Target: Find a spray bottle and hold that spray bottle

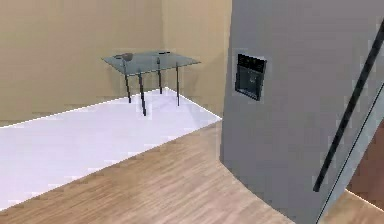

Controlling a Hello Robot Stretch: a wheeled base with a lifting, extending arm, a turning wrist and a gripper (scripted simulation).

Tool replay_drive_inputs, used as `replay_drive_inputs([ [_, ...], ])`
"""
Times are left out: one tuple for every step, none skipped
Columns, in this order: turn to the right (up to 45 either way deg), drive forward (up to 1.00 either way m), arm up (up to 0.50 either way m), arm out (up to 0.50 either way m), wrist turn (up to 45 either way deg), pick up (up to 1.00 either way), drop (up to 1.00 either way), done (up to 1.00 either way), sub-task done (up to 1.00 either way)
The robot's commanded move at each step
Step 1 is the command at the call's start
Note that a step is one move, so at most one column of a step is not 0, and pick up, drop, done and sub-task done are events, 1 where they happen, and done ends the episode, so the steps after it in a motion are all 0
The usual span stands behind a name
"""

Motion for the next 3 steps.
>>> replay_drive_inputs([
  [15.0, 0.0, 0.0, 0.0, 0.0, 0.0, 0.0, 0.0, 0.0],
  [0.0, 0.1, 0.0, 0.0, 0.0, 0.0, 0.0, 0.0, 0.0],
  [36.0, 0.0, 0.0, 0.0, 0.0, 0.0, 0.0, 0.0, 0.0],
])
